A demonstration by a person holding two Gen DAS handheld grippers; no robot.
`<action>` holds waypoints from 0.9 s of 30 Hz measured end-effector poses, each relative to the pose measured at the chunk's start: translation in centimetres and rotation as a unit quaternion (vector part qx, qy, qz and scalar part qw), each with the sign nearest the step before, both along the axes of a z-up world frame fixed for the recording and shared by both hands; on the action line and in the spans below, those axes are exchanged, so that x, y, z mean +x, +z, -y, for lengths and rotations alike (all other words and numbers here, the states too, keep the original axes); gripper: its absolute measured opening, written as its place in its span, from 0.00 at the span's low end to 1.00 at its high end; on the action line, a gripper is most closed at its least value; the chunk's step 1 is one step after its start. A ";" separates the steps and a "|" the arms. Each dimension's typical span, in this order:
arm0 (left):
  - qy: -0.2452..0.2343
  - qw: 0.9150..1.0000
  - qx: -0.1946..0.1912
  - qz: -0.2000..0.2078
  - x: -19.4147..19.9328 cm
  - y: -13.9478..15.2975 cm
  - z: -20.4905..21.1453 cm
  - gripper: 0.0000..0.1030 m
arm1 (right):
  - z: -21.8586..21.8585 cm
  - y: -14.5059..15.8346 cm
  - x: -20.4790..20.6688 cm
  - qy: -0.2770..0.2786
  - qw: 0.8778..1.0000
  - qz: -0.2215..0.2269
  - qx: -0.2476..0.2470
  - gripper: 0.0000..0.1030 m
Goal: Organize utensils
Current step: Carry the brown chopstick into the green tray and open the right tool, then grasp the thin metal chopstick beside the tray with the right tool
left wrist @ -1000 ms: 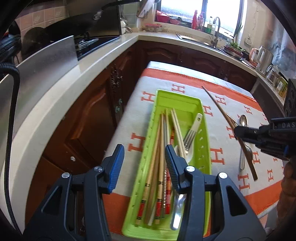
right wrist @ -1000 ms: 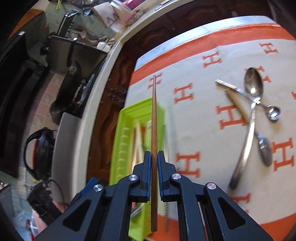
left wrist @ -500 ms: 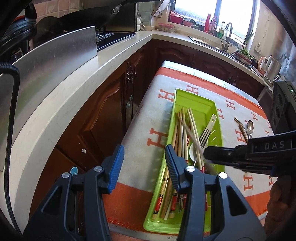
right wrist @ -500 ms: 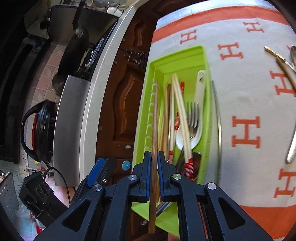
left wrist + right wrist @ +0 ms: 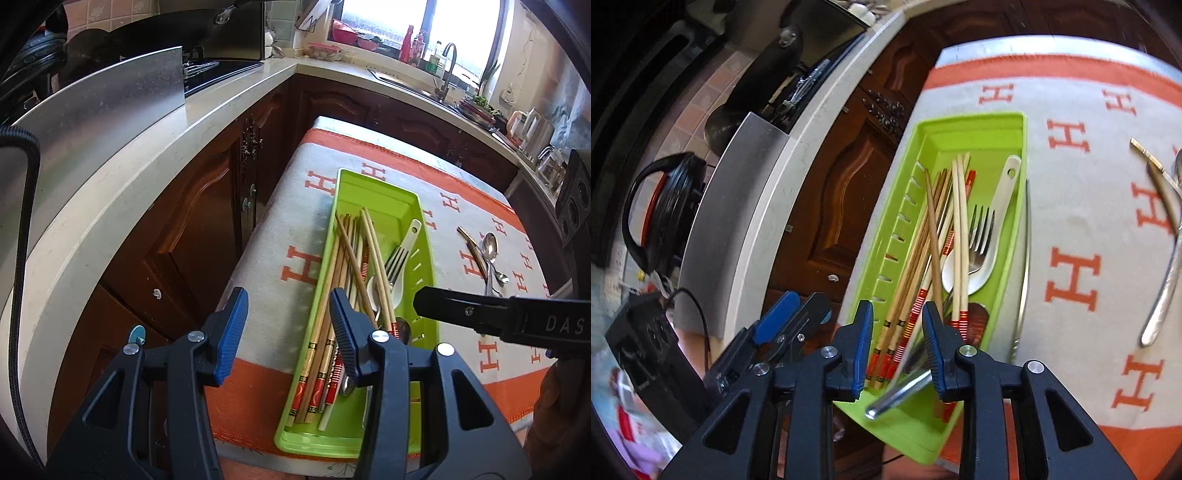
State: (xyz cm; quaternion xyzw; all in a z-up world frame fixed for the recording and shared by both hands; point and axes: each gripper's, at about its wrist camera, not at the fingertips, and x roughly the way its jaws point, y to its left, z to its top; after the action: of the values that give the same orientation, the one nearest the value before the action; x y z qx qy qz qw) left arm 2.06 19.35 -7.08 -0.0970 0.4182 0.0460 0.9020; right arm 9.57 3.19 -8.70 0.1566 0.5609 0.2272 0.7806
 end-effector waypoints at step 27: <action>-0.091 0.996 0.017 -0.014 0.8 0.3 8.6 0.42 | 9.6 -3.9 -1.7 0.002 0.998 0.026 -0.058 0.27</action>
State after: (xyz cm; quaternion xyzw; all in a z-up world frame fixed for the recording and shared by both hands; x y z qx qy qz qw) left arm 2.84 10.72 -6.82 -0.0426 0.4375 -0.0279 0.8978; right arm 7.92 -6.42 -12.61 0.1035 0.5528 0.1997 0.8024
